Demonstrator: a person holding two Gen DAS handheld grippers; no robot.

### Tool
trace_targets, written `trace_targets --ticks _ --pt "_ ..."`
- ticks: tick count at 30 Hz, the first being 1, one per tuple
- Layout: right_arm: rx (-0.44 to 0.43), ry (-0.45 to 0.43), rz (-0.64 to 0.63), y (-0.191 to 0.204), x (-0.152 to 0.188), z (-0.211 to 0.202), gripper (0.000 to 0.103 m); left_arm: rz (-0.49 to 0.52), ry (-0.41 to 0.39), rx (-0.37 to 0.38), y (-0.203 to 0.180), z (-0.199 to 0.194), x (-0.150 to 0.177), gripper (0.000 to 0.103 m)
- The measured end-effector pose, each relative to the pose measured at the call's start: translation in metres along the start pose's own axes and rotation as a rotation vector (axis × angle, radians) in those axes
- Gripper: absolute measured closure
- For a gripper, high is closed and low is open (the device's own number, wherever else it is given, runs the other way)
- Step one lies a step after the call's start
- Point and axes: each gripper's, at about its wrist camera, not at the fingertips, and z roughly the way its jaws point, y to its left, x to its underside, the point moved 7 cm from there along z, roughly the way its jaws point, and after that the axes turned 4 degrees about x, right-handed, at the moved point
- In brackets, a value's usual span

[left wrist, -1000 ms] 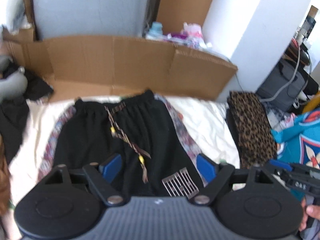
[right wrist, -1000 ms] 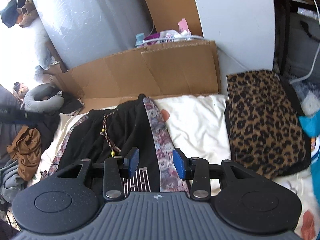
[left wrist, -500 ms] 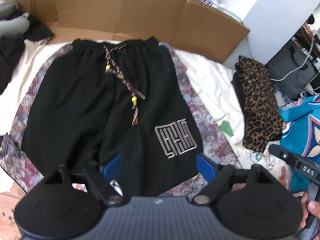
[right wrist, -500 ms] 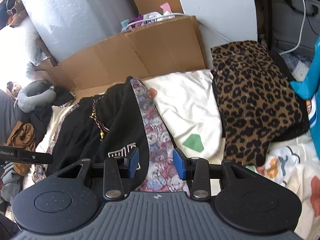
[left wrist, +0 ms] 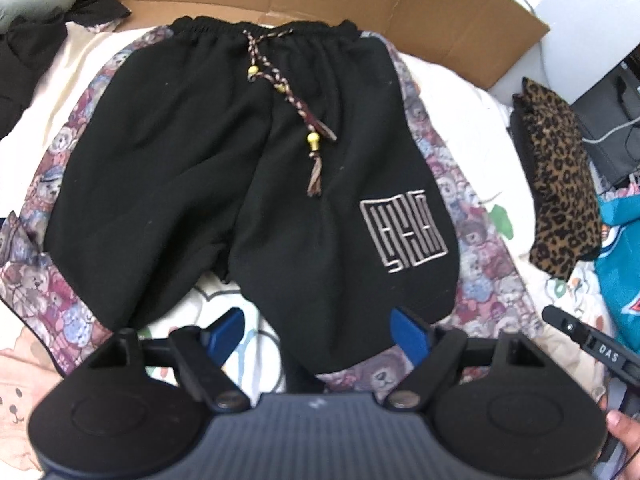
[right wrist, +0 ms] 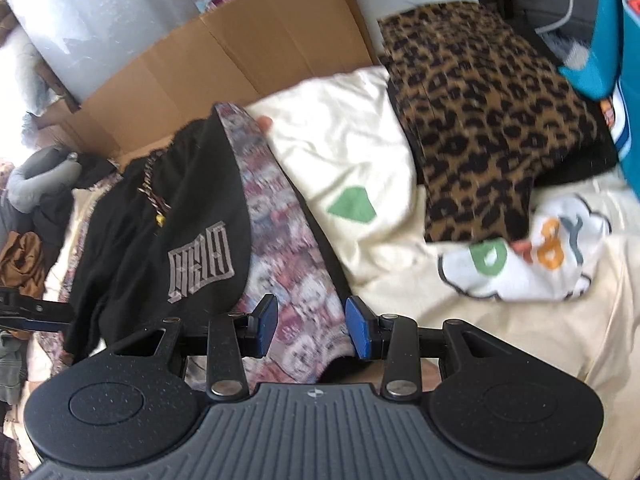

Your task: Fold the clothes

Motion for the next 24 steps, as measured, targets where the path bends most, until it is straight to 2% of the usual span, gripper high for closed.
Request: trace_targets --ticks 11,12,13,14,17,21,24 --pt "0.027 0.076 -0.021 -0.02 0.015 0.039 0.059 0.001 0.05 -0.002 0.013 0.009 0.004 0.025" --pt "0.019 0.085 -0.027 -0.019 0.016 0.04 0.063 0.004 0.058 -0.005 0.015 0.01 0.005 0.025" --pt "0.015 0.094 -0.04 -0.019 0.017 0.04 0.075 0.007 0.066 -0.009 0.016 0.011 0.007 0.026" --pt "0.016 0.102 -0.051 -0.019 0.017 0.04 0.097 0.012 0.074 -0.015 0.018 0.012 0.008 0.027" --pt "0.011 0.081 -0.035 -0.022 0.012 0.03 0.099 0.025 0.099 -0.033 0.023 0.014 0.013 0.03" --pt "0.055 0.056 0.014 -0.036 0.005 0.023 0.099 0.055 0.144 -0.047 0.025 0.02 0.022 0.035" --pt "0.071 0.057 0.047 -0.043 0.002 0.024 0.099 0.09 0.183 -0.041 0.022 0.029 0.031 0.043"
